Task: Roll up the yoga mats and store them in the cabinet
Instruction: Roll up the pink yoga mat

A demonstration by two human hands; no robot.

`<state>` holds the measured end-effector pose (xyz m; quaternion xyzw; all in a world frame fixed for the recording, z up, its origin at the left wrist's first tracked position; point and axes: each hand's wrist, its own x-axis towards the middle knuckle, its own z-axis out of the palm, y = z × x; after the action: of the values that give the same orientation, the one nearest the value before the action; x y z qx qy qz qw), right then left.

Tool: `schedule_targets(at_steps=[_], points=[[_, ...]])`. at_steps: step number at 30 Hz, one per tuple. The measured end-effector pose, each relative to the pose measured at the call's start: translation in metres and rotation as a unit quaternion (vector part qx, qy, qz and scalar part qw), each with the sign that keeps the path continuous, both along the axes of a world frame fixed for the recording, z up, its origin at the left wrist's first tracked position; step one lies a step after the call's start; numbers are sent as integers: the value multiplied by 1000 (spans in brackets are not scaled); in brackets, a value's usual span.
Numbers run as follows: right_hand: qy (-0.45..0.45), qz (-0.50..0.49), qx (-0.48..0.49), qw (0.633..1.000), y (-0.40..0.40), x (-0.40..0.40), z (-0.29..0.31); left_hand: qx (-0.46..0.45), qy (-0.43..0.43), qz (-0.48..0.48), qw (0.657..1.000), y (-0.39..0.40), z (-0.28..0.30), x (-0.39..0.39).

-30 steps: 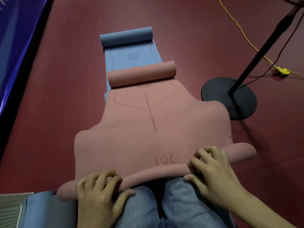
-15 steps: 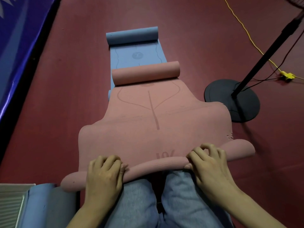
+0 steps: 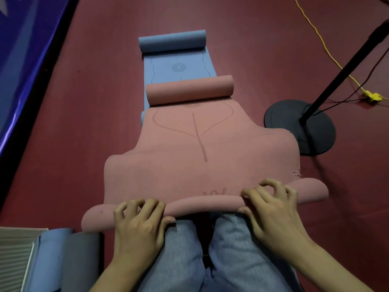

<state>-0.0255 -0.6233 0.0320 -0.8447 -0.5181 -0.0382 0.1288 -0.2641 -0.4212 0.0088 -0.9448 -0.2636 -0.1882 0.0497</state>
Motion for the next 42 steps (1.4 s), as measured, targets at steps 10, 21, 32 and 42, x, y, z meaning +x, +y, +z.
schedule_targets(at_steps=[10, 21, 32, 42], points=[[20, 10, 30, 999, 3, 9, -5, -91, 32, 11, 995, 20, 6, 13], [247, -8, 15, 969, 2, 23, -17, -189, 53, 84, 977, 20, 4, 6], [135, 65, 31, 988, 7, 29, -12, -274, 8, 120, 954, 21, 16, 8], [73, 38, 14, 997, 7, 17, 4, -306, -62, 131, 941, 28, 19, 14]])
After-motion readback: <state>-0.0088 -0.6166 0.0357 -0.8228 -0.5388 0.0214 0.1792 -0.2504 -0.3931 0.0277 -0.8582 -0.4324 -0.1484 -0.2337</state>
